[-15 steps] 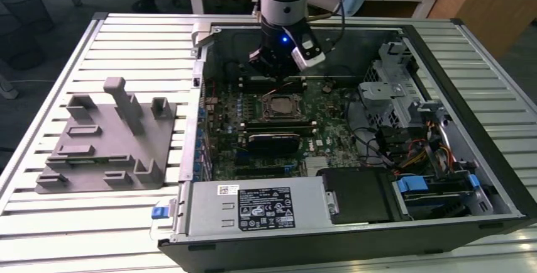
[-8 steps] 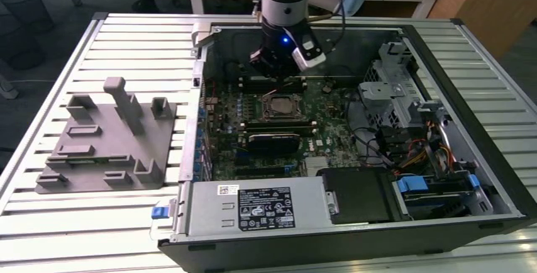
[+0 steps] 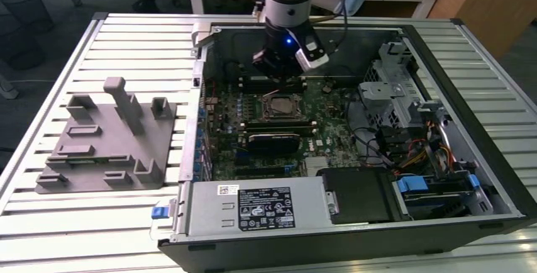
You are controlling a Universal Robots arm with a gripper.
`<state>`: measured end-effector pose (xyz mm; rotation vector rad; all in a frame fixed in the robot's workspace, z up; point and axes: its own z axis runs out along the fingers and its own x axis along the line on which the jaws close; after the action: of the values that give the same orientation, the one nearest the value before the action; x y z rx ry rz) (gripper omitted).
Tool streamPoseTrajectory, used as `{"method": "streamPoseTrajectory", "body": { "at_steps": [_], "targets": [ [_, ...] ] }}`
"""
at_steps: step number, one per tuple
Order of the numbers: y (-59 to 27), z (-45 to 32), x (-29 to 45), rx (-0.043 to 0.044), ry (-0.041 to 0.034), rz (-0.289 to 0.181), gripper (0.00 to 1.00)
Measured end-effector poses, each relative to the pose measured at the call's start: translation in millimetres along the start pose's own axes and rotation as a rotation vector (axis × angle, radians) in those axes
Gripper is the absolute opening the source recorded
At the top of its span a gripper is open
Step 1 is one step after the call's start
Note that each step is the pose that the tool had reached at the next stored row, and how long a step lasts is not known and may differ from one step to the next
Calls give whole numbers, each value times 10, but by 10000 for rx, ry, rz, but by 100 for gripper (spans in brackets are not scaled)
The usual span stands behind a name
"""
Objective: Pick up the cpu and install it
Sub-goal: 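Install the first cpu locking lever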
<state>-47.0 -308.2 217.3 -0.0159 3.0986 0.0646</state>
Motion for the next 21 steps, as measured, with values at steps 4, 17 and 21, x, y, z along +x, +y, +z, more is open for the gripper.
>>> {"method": "streamPoseTrajectory", "body": {
  "at_steps": [4, 17, 21],
  "targets": [
    [0, 14, -41, 2, 1, 0, 11],
    [-4, 100, -93, 1, 1, 0, 11],
    [-5, 119, -99, 2, 1, 0, 11]
  ]
}}
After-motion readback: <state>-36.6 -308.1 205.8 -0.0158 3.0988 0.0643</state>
